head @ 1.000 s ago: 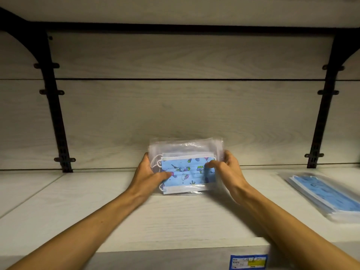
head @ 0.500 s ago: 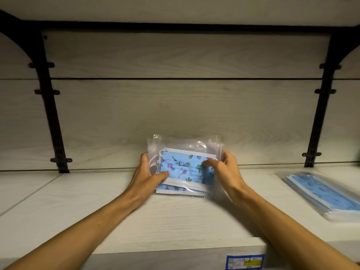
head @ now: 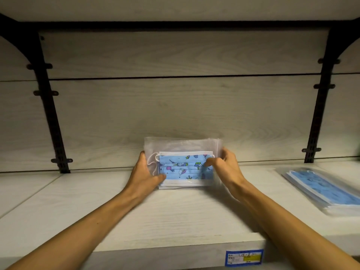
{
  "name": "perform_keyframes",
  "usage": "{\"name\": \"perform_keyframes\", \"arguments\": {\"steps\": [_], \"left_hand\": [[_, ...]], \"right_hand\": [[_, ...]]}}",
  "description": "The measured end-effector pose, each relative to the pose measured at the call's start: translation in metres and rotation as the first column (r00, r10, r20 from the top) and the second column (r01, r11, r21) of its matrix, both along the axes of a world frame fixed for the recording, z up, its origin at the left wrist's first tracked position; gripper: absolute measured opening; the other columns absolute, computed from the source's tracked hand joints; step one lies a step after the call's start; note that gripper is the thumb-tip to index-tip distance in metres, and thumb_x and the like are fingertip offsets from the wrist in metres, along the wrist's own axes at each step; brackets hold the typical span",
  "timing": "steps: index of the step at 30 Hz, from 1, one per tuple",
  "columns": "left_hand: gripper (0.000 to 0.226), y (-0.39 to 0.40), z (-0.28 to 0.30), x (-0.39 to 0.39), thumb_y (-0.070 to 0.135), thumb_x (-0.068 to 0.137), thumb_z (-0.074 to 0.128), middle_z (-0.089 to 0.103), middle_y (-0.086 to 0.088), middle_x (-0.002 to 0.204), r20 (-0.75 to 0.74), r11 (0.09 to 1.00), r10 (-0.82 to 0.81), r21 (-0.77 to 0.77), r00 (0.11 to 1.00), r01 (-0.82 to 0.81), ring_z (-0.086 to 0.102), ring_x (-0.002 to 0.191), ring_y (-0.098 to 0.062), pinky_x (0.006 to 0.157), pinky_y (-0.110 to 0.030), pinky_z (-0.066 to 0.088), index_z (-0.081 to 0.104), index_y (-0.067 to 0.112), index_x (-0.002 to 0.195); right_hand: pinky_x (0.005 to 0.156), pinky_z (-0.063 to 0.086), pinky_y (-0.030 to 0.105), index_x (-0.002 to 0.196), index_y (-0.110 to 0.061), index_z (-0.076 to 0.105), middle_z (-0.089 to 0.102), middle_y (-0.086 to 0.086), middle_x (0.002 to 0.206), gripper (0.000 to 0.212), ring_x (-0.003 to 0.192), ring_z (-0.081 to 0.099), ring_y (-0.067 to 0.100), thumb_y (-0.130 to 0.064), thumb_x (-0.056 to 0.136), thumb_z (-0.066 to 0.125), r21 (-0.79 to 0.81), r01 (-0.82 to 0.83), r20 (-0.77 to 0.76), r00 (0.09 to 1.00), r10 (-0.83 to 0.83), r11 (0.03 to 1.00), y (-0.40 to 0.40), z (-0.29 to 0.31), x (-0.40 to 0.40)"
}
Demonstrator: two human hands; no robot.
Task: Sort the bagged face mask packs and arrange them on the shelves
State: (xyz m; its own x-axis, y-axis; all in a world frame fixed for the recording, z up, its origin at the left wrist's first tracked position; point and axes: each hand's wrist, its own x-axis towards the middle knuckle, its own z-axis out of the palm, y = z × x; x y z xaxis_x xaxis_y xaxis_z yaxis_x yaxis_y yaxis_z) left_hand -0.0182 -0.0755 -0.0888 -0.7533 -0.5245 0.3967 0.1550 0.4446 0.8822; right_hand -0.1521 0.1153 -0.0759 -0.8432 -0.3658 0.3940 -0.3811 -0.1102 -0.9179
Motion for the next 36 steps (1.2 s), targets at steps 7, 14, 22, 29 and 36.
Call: {"name": "perform_keyframes", "arguments": {"steps": [7, 14, 22, 29, 36], "left_hand": [[0.057, -0.007, 0.002, -0.001, -0.008, 0.071, 0.084, 0.07, -0.005, 0.11, -0.042, 0.993, 0.118, 0.032, 0.992, -0.116, 0.068, 0.097, -0.021, 0.081, -0.03, 0.058, 0.054, 0.008, 0.116], [0.051, -0.004, 0.003, 0.003, -0.009, 0.076, 0.079, 0.075, -0.013, 0.114, 0.068, 0.951, -0.13, 0.292, 0.989, 0.105, 0.072, 0.103, -0.029, 0.087, -0.035, 0.06, 0.062, 0.002, 0.123], [0.044, -0.006, 0.0, 0.003, -0.013, 0.076, 0.077, 0.079, -0.003, 0.103, 0.119, 0.982, -0.126, 0.154, 0.985, 0.107, 0.076, 0.084, -0.011, 0.066, -0.018, 0.056, 0.068, 0.007, 0.114], [0.031, -0.015, -0.006, -0.005, 0.002, 0.07, 0.088, 0.079, 0.002, 0.087, 0.044, 0.994, 0.099, 0.045, 0.994, -0.101, 0.074, 0.08, -0.017, 0.073, -0.03, 0.059, 0.071, 0.013, 0.094], [0.027, -0.005, 0.021, -0.007, 0.018, 0.064, 0.09, 0.076, 0.005, 0.079, 0.002, 0.975, 0.175, -0.14, 0.985, -0.173, 0.071, 0.075, -0.018, 0.073, -0.037, 0.057, 0.073, 0.015, 0.086]], "right_hand": [[0.074, 0.059, 0.033, 0.096, -0.008, 0.071, 0.078, 0.003, 0.092, 0.022, 0.084, 0.073, 0.018, 0.006, 0.08, 0.064, -0.004, 0.026, -0.086, 0.996, -0.027, 1.0, -0.001, 0.001, 0.002], [0.053, 0.047, 0.013, 0.089, -0.01, 0.068, 0.071, -0.008, 0.074, 0.021, 0.06, 0.062, 0.001, 0.009, 0.08, 0.063, -0.046, -0.009, 0.002, 1.0, 0.009, 0.999, -0.001, 0.0, -0.003], [0.054, 0.058, 0.03, 0.103, -0.005, 0.067, 0.077, 0.006, 0.089, 0.029, 0.071, 0.07, 0.014, 0.008, 0.077, 0.065, 0.02, -0.03, 0.07, 0.997, 0.028, 0.999, 0.0, -0.002, -0.006], [0.073, 0.06, 0.035, 0.102, -0.01, 0.069, 0.077, 0.0, 0.093, 0.021, 0.084, 0.074, 0.018, 0.0, 0.083, 0.07, 0.093, 0.059, -0.093, 0.994, -0.05, 0.994, 0.001, -0.004, 0.0], [0.096, 0.053, 0.035, 0.129, -0.013, 0.056, 0.069, 0.0, 0.12, 0.055, 0.112, 0.066, 0.021, -0.013, 0.08, 0.081, 0.283, 0.001, -0.135, 0.99, 0.039, 0.959, 0.032, 0.025, -0.002]]}}
